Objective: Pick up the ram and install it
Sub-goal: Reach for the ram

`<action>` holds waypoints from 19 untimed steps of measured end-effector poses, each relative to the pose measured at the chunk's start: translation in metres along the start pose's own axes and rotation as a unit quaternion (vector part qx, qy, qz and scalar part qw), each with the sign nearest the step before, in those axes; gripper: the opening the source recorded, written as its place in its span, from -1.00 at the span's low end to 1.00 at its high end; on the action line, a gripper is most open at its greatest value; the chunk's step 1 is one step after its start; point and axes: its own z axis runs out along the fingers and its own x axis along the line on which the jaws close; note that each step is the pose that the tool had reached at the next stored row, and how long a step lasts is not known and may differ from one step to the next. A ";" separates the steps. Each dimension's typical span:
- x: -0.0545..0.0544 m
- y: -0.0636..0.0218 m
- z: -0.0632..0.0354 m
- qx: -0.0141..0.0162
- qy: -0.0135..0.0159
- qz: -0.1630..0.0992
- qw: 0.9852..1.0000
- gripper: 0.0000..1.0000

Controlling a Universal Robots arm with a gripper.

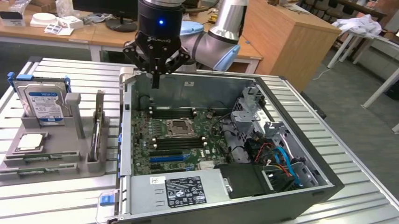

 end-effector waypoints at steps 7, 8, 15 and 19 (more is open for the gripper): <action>0.013 -0.0010 -0.0003 0.000 0.000 0.000 1.000 -0.79; 0.015 -0.0011 -0.0003 0.000 0.000 0.000 1.000 -0.79; 0.027 -0.0020 -0.0006 0.000 0.000 0.000 1.000 -0.79; 0.033 -0.0025 -0.0008 0.000 0.000 0.000 1.000 -0.79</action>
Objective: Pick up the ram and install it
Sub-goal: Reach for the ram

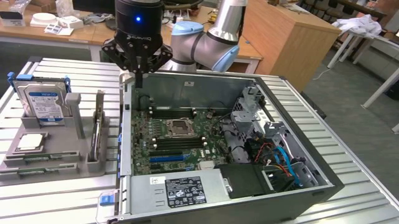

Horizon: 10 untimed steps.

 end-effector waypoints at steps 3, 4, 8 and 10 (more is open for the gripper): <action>0.004 -0.0003 -0.0001 0.000 0.000 0.000 1.000 -0.79; 0.006 -0.0004 -0.0001 0.000 0.000 0.000 1.000 -0.79; 0.011 -0.0008 -0.0002 0.000 0.000 0.000 1.000 -0.79; 0.014 -0.0010 -0.0002 0.000 0.000 0.000 1.000 -0.79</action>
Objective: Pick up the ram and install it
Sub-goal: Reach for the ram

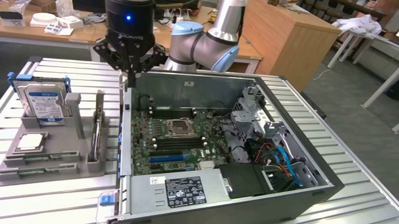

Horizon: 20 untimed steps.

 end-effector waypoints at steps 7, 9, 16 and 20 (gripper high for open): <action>0.010 -0.0008 -0.0002 0.000 0.000 0.000 1.000 -0.79; 0.014 -0.0010 -0.0002 0.000 0.000 0.000 1.000 -0.79; 0.027 -0.0020 -0.0004 0.000 0.000 0.000 1.000 -0.79; 0.036 -0.0026 -0.0006 0.000 0.000 0.000 1.000 -0.79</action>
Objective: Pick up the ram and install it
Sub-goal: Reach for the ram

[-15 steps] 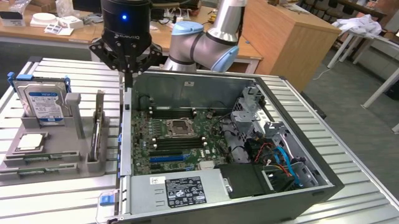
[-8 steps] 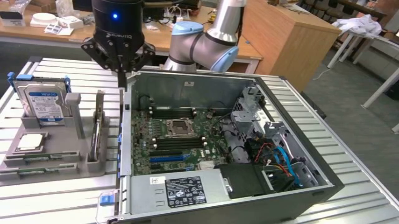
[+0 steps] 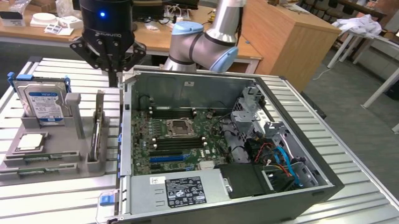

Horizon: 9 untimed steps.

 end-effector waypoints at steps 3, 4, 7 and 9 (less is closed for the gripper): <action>0.007 -0.0005 -0.0001 0.000 0.000 0.000 1.000 -0.79; 0.009 -0.0006 -0.0002 0.000 0.000 0.000 1.000 -0.79; 0.015 -0.0010 -0.0003 0.000 0.000 0.000 1.000 -0.79; 0.020 -0.0012 -0.0004 0.000 0.000 0.000 1.000 -0.79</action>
